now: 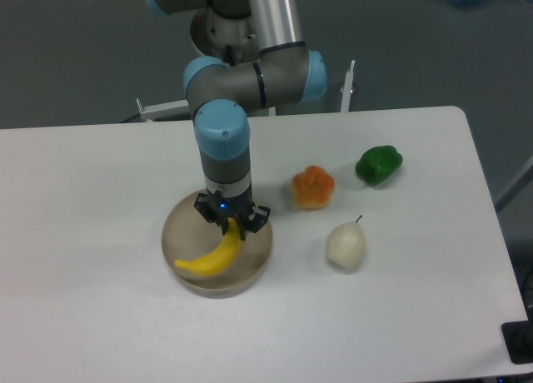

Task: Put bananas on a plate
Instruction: 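Lower the banana onto the plate and open the gripper to release it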

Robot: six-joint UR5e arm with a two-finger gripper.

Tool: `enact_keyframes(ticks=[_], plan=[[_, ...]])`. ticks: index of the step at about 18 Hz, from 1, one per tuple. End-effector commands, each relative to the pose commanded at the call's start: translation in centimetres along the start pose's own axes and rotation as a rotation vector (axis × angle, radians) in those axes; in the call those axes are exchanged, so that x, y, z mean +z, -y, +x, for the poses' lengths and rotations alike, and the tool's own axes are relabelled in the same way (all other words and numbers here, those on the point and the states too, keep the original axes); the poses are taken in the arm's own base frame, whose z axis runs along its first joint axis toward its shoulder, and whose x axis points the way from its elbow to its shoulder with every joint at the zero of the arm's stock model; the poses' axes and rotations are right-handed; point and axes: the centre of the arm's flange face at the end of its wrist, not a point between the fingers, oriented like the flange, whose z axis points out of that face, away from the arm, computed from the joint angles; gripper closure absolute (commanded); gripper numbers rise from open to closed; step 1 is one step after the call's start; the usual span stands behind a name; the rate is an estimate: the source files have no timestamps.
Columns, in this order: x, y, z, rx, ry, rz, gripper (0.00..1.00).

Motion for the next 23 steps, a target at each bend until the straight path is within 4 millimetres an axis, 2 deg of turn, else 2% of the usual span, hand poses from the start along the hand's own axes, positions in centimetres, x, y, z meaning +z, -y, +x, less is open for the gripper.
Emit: enact_keyframes(ticks=[4, 23], plan=[[1.3, 0.1, -0.1, 0.003, -0.009, -0.019, 0.73], [2.0, 0.4, -0.2, 0.007, -0.015, -0.027, 0.7]])
